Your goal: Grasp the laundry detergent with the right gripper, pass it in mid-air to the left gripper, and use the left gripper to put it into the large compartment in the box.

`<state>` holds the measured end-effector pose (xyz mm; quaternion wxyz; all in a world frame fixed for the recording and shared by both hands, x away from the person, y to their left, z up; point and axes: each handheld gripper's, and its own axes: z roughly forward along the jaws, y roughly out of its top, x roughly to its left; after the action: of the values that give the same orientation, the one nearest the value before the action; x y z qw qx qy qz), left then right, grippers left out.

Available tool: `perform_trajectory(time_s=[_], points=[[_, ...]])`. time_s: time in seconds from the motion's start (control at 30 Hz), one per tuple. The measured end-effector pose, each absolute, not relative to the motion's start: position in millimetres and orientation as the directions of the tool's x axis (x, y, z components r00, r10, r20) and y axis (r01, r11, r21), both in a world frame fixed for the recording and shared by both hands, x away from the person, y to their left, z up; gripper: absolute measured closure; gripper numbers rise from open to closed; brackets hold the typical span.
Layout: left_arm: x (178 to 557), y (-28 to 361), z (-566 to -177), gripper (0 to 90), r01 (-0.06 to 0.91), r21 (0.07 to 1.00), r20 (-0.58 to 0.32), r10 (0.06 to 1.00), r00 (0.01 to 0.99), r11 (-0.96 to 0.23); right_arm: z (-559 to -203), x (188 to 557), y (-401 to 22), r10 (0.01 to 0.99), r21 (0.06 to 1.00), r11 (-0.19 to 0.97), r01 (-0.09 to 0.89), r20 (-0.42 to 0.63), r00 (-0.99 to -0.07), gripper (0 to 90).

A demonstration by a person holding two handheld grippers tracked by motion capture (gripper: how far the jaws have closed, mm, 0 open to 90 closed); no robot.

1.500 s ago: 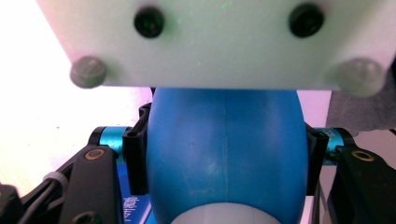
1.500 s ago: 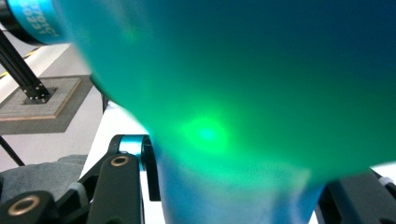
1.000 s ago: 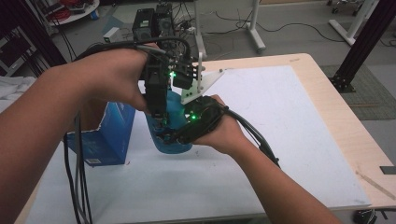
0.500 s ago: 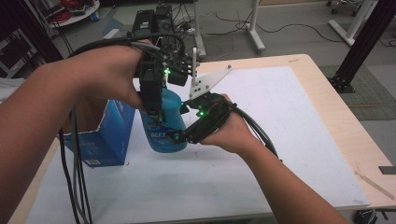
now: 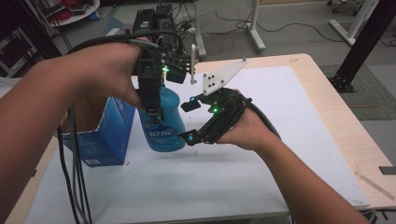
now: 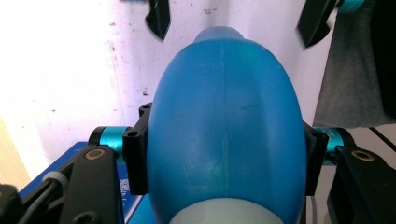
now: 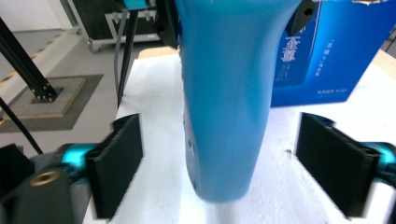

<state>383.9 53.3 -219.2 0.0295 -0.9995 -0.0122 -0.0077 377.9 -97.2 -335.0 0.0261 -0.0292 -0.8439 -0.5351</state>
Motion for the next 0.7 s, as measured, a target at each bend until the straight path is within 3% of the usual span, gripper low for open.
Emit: perform_trajectory(time_s=[0.43,0.5,0.7], points=[[390,65,-198,38.2,0.103,-0.047,0.016,0.102,0.995,-0.994,-310,378,-129,0.036,0.844,0.535,0.049,0.036,-0.999,10.6],[392,70,-187,38.2,0.130,-0.043,0.010,0.130,0.992,-0.991,-306,379,-133,0.049,0.814,0.579,0.054,0.031,-0.998,3.1],[399,93,-154,38.2,0.265,-0.027,-0.015,0.265,0.964,-0.964,-291,380,-149,0.051,0.717,0.695,0.039,0.006,-0.999,1.7]])
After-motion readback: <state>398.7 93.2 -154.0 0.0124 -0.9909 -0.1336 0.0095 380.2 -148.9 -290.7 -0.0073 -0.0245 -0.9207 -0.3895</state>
